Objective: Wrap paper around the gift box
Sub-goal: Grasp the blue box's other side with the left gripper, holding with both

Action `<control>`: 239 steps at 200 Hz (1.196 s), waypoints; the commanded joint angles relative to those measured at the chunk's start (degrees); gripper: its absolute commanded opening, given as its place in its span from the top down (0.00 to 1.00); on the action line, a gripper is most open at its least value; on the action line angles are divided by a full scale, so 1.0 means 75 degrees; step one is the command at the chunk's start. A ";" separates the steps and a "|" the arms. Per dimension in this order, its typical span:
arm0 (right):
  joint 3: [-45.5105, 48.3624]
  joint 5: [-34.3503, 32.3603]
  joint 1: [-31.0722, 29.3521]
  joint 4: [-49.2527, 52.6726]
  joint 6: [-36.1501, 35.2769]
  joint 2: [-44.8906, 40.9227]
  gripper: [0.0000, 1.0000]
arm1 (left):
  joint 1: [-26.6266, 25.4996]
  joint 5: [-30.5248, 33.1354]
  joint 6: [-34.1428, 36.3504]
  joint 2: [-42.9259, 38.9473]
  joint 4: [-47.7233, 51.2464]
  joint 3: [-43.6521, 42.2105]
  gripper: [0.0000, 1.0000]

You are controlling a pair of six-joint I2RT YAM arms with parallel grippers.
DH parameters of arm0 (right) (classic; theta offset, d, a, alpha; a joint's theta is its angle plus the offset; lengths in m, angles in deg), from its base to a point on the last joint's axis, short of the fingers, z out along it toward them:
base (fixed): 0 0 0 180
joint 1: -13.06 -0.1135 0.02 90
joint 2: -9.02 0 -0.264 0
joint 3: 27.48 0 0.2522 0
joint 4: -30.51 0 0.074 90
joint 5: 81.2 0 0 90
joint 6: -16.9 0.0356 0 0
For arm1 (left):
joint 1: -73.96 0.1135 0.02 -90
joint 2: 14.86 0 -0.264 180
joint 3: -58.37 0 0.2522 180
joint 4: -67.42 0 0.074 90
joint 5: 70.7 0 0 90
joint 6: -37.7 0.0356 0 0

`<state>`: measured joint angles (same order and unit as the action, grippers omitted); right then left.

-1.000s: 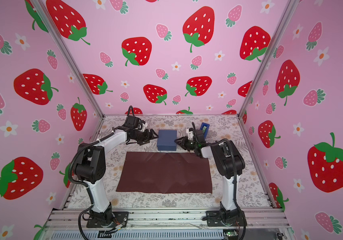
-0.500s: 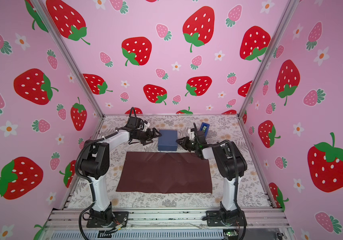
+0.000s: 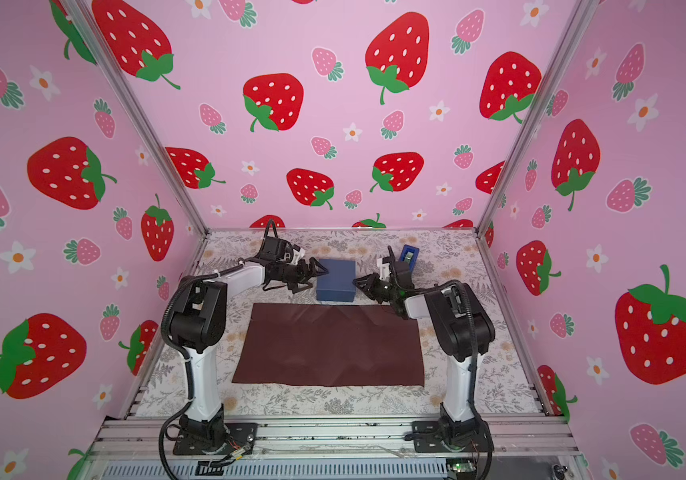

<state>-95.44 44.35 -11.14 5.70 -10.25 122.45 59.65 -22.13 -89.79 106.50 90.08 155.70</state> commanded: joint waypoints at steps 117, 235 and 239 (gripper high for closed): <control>0.0195 -0.0332 0.0075 0.0970 0.0151 0.0339 0.78 | -0.0118 -0.1436 -0.2023 0.0181 -0.3014 -0.0638 0.04; 0.0083 -0.0275 0.0075 0.1000 0.0069 0.0165 0.77 | -0.0331 -0.1238 -0.2114 0.0202 -0.2915 -0.0479 0.15; 0.0078 -0.0264 0.0078 0.1005 0.0063 0.0146 0.77 | -0.0329 -0.1232 -0.2103 0.0201 -0.2902 -0.0476 0.15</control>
<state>-95.44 43.83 -10.12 6.93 -9.90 122.47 57.38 -29.78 -104.81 107.79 69.34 150.39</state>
